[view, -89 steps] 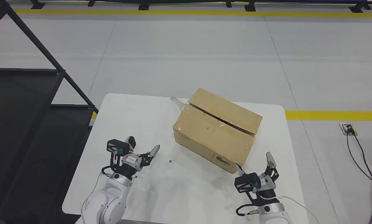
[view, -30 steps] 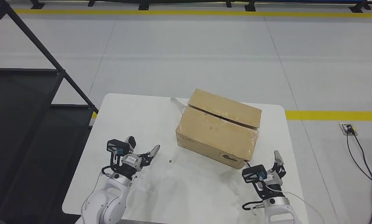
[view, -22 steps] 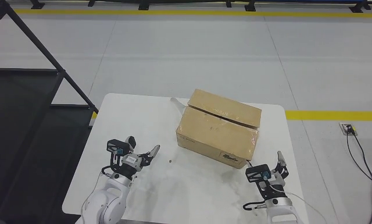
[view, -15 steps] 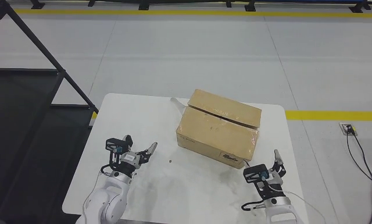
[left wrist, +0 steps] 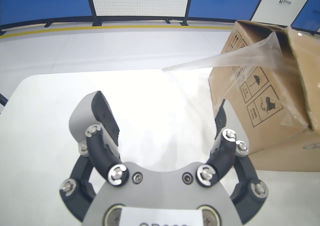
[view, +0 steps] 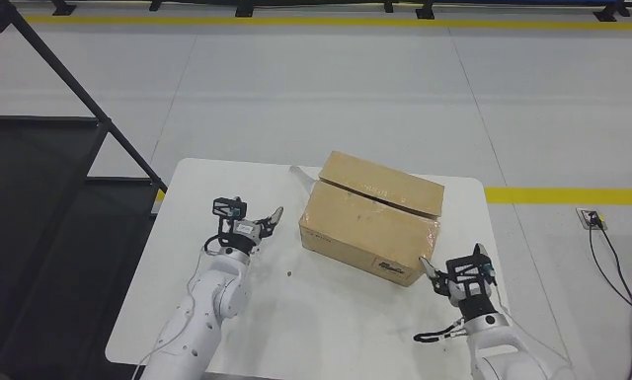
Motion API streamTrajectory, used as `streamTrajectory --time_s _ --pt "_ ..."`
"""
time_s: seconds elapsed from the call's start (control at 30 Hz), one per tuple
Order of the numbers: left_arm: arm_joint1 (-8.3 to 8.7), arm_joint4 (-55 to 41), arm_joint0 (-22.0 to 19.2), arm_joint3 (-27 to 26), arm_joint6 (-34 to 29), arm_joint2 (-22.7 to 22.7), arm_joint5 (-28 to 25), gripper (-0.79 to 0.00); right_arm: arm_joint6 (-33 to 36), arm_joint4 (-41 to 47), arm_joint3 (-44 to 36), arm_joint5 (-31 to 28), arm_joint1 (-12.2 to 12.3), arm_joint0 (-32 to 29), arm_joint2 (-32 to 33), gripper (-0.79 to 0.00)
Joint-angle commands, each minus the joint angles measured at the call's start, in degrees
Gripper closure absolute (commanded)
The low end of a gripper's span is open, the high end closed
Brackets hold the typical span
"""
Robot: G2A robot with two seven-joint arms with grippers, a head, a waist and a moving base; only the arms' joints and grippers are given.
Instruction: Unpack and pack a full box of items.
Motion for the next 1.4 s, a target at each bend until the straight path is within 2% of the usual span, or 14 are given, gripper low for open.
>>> streamTrajectory --time_s 0.0,0.1,0.2,0.3,0.33,0.43,0.8,0.87,0.97,1.17,1.37 --pt "-0.79 -0.12 -1.48 2.88 1.49 1.82 0.18 -0.785 0.04 -0.01 0.00 0.00 0.00 0.00 0.00 -0.785" --pt "-1.67 -0.50 -3.00 5.94 3.91 3.35 -0.87 -0.785 0.44 3.44 0.93 -1.12 -0.10 0.76 -0.03 -0.785" --pt "-2.25 -0.45 -3.85 7.91 5.96 4.04 -0.77 -0.785 2.99 12.76 3.73 -1.75 -0.40 4.35 1.04 -0.785" --pt "-2.52 -0.62 -4.24 9.14 7.50 4.07 -1.44 -0.785 5.63 27.17 8.19 -5.39 -0.64 9.00 2.98 -0.785" --pt "-2.60 -0.70 -4.29 9.51 7.97 3.98 -1.55 -0.785 7.02 35.55 11.22 -7.84 -0.69 11.22 4.56 -0.785" --pt "-2.72 -0.97 -4.16 9.94 8.80 3.73 -2.01 -0.785 11.26 48.79 18.67 -12.24 -0.55 16.28 7.28 -0.785" --pt "-2.80 -1.46 -2.71 10.37 9.98 2.06 -1.79 -0.785 11.67 49.63 19.60 -12.44 -0.50 16.88 7.55 -0.785" --pt "-2.84 -1.38 -2.45 10.07 10.23 1.94 -1.95 -0.785 11.03 51.79 20.61 -8.72 -0.81 17.72 6.52 -0.785" --pt "-2.90 -1.08 -2.08 9.64 10.67 1.78 -1.90 -0.785 10.14 59.91 24.72 -5.15 -1.41 21.39 5.66 -0.785" --pt "-2.62 -0.60 -0.73 8.80 11.96 0.51 -2.38 -0.785 11.03 70.64 34.65 -7.08 -1.79 28.29 5.21 -0.785" --pt "-2.21 -0.24 0.60 8.10 12.36 -1.06 -2.54 -0.785 11.56 75.61 42.63 -10.59 -2.16 33.24 3.41 -0.785"
